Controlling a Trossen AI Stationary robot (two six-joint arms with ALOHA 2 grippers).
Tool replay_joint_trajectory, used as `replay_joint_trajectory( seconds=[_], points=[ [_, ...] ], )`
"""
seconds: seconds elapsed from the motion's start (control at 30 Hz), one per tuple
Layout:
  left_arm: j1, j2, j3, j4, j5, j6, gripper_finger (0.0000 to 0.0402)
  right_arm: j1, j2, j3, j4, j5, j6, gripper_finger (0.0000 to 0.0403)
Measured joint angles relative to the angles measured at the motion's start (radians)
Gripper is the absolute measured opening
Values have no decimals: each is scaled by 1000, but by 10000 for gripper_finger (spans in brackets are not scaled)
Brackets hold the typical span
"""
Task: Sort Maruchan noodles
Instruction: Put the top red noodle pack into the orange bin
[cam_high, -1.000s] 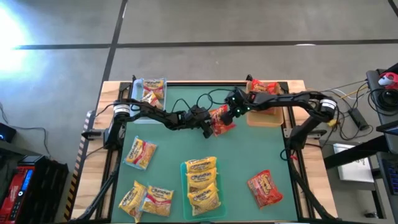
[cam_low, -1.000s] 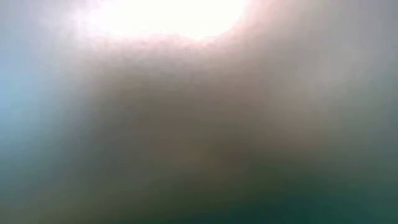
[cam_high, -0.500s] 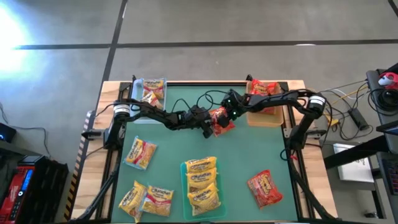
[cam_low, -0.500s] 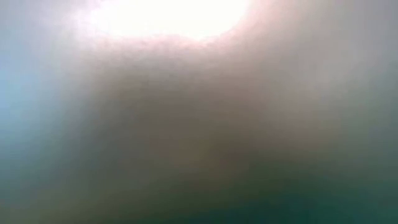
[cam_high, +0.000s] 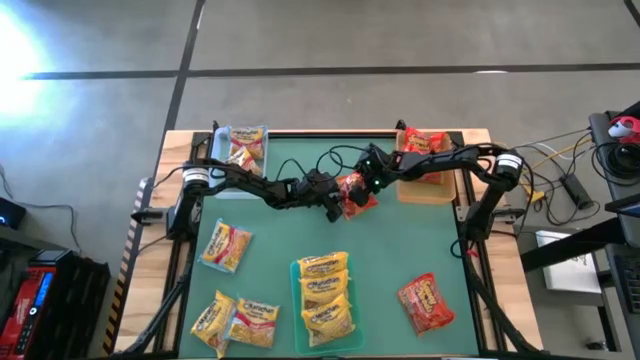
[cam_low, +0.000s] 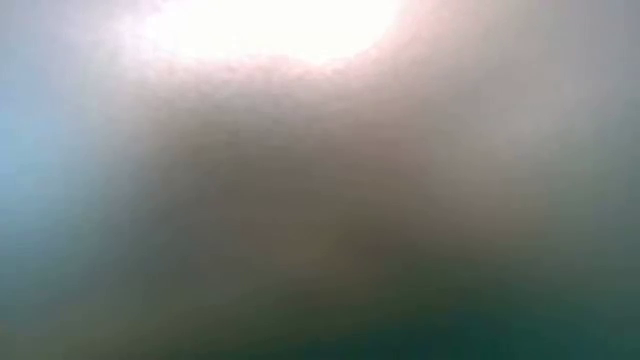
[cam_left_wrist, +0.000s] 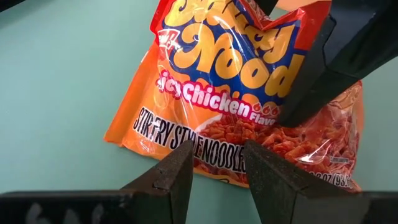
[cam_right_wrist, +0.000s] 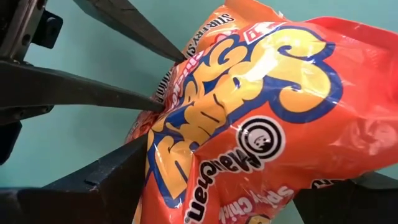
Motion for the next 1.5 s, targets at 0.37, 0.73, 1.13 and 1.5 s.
replay_joint_trajectory(
  seconds=[0.37, 0.73, 1.13, 1.5],
  points=[
    [-1, 1, 0, 8, 0, 3, 125, 1, 0, 0, 1, -10, -47, 246],
    [-2, 1, 0, 13, -16, 8, 125, 2, 0, 0, 4, -11, 23, 168],
    [-2, -128, -65, 11, -29, 33, 125, -18, -49, 0, -39, 4, -14, 145],
    [-2, -217, -172, 16, -98, 29, 125, -29, -187, 3, -180, 3, -230, 144]
  ],
)
